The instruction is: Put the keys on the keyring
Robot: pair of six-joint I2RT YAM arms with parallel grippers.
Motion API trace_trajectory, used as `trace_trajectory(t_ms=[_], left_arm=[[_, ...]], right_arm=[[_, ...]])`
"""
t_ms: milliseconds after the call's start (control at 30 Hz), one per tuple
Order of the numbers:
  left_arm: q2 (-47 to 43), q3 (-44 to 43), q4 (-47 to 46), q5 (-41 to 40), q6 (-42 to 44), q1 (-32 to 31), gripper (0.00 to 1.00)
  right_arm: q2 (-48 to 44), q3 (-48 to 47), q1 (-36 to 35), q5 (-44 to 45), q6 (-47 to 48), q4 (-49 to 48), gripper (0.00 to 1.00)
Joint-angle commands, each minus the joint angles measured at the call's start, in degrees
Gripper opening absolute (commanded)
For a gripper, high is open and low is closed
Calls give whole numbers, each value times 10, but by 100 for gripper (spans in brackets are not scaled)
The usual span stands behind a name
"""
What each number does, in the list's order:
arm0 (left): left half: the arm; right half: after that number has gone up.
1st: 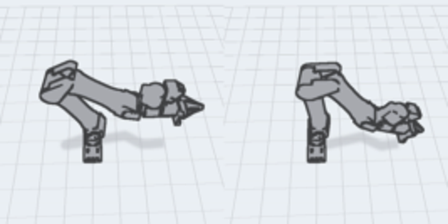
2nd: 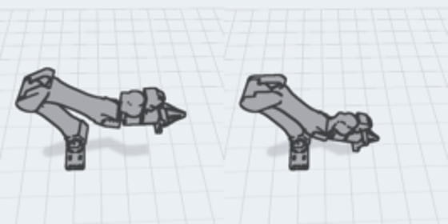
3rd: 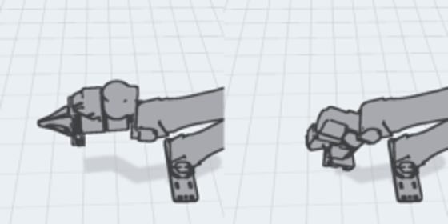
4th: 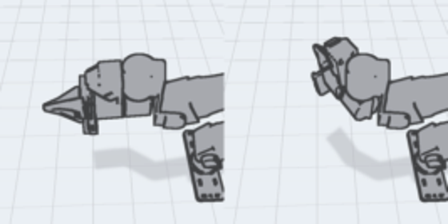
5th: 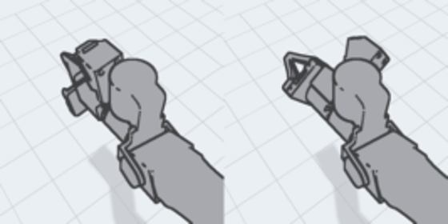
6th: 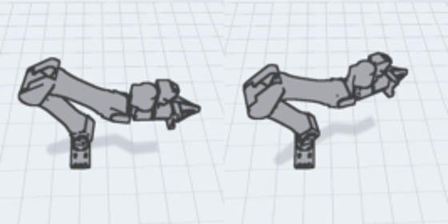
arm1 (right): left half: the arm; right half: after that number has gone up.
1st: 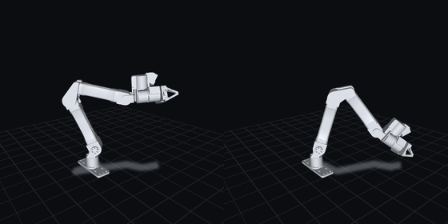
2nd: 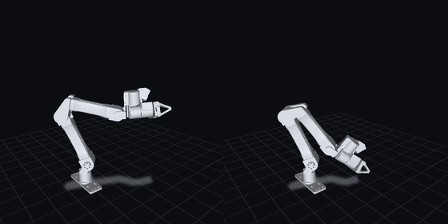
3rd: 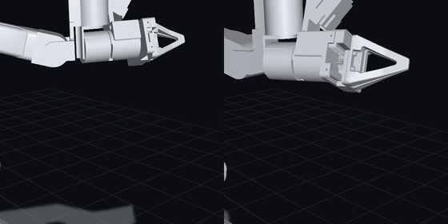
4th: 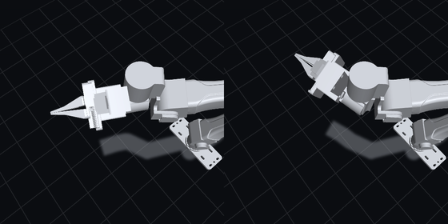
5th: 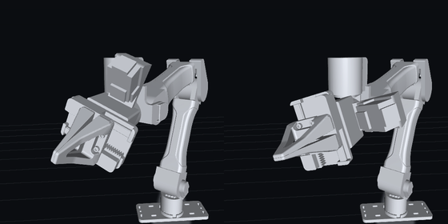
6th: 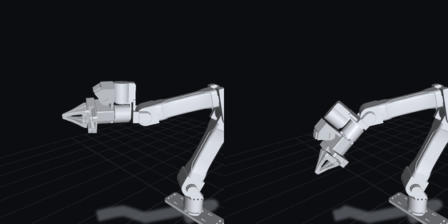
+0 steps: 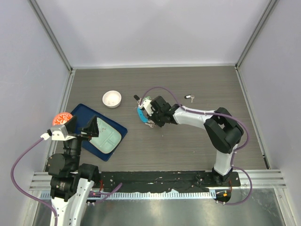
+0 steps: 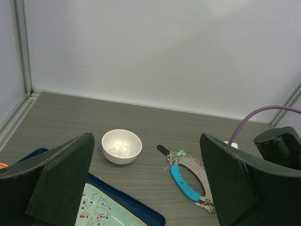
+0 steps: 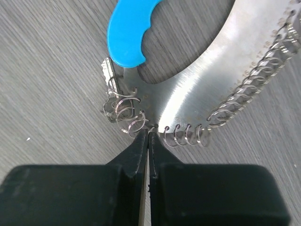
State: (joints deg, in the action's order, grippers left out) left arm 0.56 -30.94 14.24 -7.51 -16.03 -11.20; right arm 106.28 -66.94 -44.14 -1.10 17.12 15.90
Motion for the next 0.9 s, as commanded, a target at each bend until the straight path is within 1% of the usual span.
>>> trace_trajectory(t_ms=[0,167,300,367,400,433,500,533,567,600,633,667,700,733,767,800,833,867], left_arm=[[-29,-2,-17,13,11,-1,100],[-16,3,-33,44,10,-1,100],[32,-4,-42,118,0,-1,100],[79,-11,-52,144,-15,-1,100],[100,-17,-54,157,-21,-1,100],[138,-28,-54,181,-37,-1,100],[182,-43,-57,205,-55,0,100],[202,-50,-61,233,-62,-1,100],[244,-64,-70,255,-77,0,100],[262,-70,-77,277,-81,-1,100],[283,-77,-87,297,-87,-1,100],[318,-90,-104,335,-98,-5,100],[339,-97,-111,348,-99,-8,100],[356,-105,-116,358,-98,-21,100],[392,-113,-116,367,-93,-33,100],[408,-132,-115,372,-85,-45,100],[422,-138,-114,374,-79,-78,100],[437,-146,-114,372,-70,-95,100]], right_arm=[[-78,1,-9,9,-11,-5,1],[-135,16,-10,9,-24,-13,1],[-201,57,-10,-1,-46,-72,1],[-247,89,-10,-7,-68,-104,1],[-263,102,-10,-10,-75,-142,1],[-278,128,-9,-20,-90,-155,1],[-316,149,-9,-35,-100,-204,1],[-329,166,-9,-40,-104,-214,1],[-350,177,-9,-43,-116,-227,1],[-362,188,-9,-46,-123,-264,1],[-372,216,-9,-51,-129,-284,1],[-388,225,-9,-62,-142,-299,1],[-393,234,-9,-69,-153,-324,1],[-400,250,-9,-77,-160,-336,1],[-406,258,-9,-86,-168,-350,1],[-419,267,-9,-84,-186,-380,1],[-427,293,-9,-83,-195,-405,1],[-433,308,-9,-82,-202,-430,1]])
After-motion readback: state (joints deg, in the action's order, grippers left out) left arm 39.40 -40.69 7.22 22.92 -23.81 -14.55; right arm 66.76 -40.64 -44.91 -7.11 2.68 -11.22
